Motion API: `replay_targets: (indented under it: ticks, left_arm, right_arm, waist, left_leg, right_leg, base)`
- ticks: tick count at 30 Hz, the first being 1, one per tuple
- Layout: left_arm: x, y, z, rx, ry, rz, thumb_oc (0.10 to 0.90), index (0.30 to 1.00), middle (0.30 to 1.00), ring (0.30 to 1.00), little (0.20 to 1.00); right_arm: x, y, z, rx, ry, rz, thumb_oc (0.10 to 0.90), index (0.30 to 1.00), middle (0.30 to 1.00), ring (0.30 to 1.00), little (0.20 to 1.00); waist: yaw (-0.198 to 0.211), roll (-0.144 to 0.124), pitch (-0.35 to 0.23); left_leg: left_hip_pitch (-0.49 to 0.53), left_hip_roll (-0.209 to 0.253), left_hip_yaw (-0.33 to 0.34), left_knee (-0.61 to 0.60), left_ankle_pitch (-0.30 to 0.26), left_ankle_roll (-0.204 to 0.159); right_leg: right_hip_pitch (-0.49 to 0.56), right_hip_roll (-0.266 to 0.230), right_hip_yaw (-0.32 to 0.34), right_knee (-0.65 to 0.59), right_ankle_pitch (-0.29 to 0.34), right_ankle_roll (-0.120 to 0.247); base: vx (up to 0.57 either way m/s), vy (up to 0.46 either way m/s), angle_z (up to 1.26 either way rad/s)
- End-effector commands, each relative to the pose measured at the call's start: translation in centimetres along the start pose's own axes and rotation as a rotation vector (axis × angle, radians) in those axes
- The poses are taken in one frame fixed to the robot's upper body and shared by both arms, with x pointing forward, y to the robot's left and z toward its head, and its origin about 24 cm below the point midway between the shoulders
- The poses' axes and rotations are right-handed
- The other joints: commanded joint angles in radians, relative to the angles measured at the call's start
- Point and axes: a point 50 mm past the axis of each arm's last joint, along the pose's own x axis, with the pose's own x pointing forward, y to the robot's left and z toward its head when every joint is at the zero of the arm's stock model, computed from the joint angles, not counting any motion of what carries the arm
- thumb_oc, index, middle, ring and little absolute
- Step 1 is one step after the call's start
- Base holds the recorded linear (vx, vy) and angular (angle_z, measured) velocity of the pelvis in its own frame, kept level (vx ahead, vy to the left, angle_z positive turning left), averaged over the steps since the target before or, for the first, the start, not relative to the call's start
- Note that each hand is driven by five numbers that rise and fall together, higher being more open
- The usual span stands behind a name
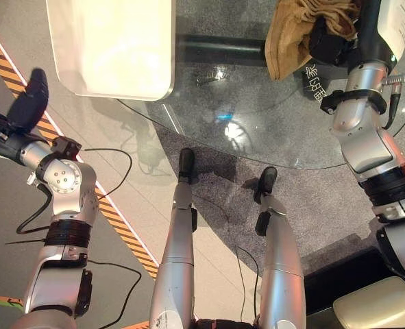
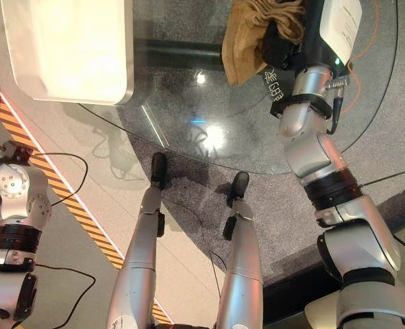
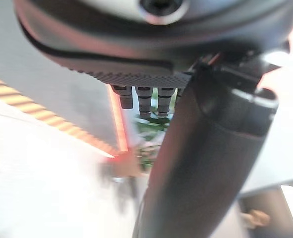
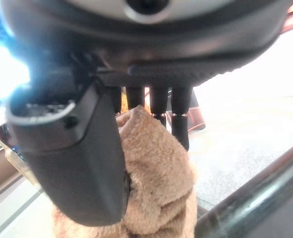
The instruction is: Wipe the table with a cloth and put it in the basket.
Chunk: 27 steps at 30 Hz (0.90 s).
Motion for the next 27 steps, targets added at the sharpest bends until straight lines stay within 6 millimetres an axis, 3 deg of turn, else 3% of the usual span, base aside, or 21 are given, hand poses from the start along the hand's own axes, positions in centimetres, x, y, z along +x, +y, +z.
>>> replay_targets:
  ticks: [1,13,27]
  left_arm:
    - [1.2,-1.0,4.4,-0.148,-0.243,-0.033,0.8,0.9,0.9,0.9,0.9]
    - [-1.4,-2.9,7.4,-0.261,-0.338,-0.299,0.8,0.9,0.9,0.9,0.9]
    - [-3.7,-5.2,7.8,-0.139,-0.364,-0.699,0.8,0.9,0.9,0.9,0.9]
  right_arm:
    - [0.2,-2.7,1.0,-0.013,-0.124,-0.123,0.1,0.3,0.3,0.3,0.2]
    - [-1.5,-4.3,2.2,0.053,-0.245,-0.16,0.1,0.3,0.3,0.3,0.2]
    - [-2.5,-6.5,4.1,0.117,-0.385,-0.19,0.1,0.3,0.3,0.3,0.2]
  waist:
    - [-0.003,-0.009,-0.019]
    - [-0.021,-0.008,-0.019]
    - [-0.038,-0.002,-0.019]
  left_leg:
    - [0.054,-0.093,0.085,0.033,-0.095,0.091]
    - [0.07,-0.09,0.101,0.028,-0.083,0.095]
    - [0.102,-0.081,0.117,0.026,-0.088,0.096]
  right_leg:
    - [0.054,0.14,-0.027,-0.066,0.005,-0.053]
    - [0.063,0.151,-0.007,-0.058,0.015,-0.05]
    - [0.091,0.151,0.006,-0.055,0.01,-0.041]
  base:
    - [-0.01,-0.001,-0.06]
    - [0.0,0.002,-0.01]
    - [0.01,-0.001,-0.01]
